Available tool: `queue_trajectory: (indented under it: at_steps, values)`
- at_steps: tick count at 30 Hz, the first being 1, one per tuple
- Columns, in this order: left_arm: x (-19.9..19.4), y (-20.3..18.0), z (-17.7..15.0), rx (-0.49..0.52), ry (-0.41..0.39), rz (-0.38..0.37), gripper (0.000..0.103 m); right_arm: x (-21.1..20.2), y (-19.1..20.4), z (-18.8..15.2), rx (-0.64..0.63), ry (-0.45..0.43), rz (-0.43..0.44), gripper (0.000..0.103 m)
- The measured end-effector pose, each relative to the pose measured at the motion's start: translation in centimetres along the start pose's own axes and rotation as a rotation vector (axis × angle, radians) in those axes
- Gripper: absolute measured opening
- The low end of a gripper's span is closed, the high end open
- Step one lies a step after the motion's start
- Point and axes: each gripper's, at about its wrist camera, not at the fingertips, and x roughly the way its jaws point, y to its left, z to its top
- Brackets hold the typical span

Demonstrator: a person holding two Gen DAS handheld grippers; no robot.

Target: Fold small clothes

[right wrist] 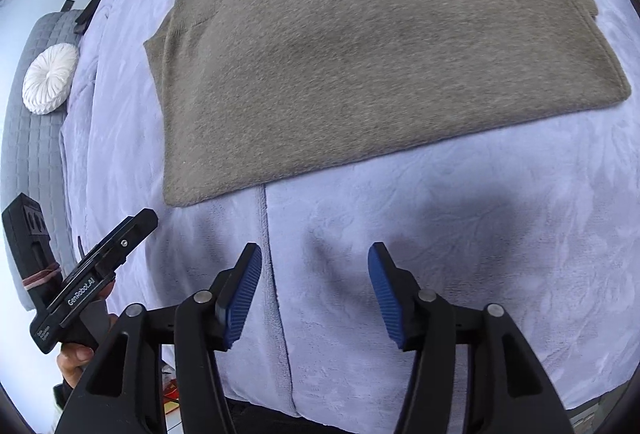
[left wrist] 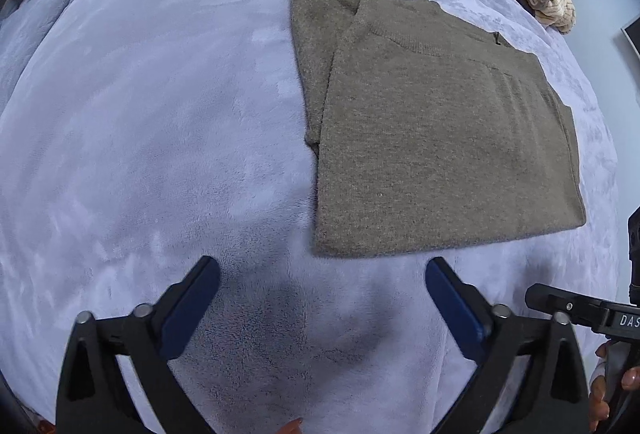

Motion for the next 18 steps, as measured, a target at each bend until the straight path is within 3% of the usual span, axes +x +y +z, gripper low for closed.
queue_trajectory:
  at_steps: [3,12,16,18]
  values:
    - [0.3,0.2,0.1,0.000,0.011,0.003,0.103,0.5,0.2,-0.1,0.007,0.019,0.012,0.078]
    - [1.9,0.6,0.5,-0.029,0.061,0.100,0.103,1.8,0.5,-0.2,0.084,0.034,0.116,0.079]
    - [2.9,1.8,0.6,-0.067,0.109,0.069,0.103,2.4,1.2,0.0,0.114,0.024,0.191,0.079]
    - [2.9,2.6,0.6,-0.093,0.123,-0.012,0.103,2.9,1.4,0.3,0.140,0.017,0.242,0.079]
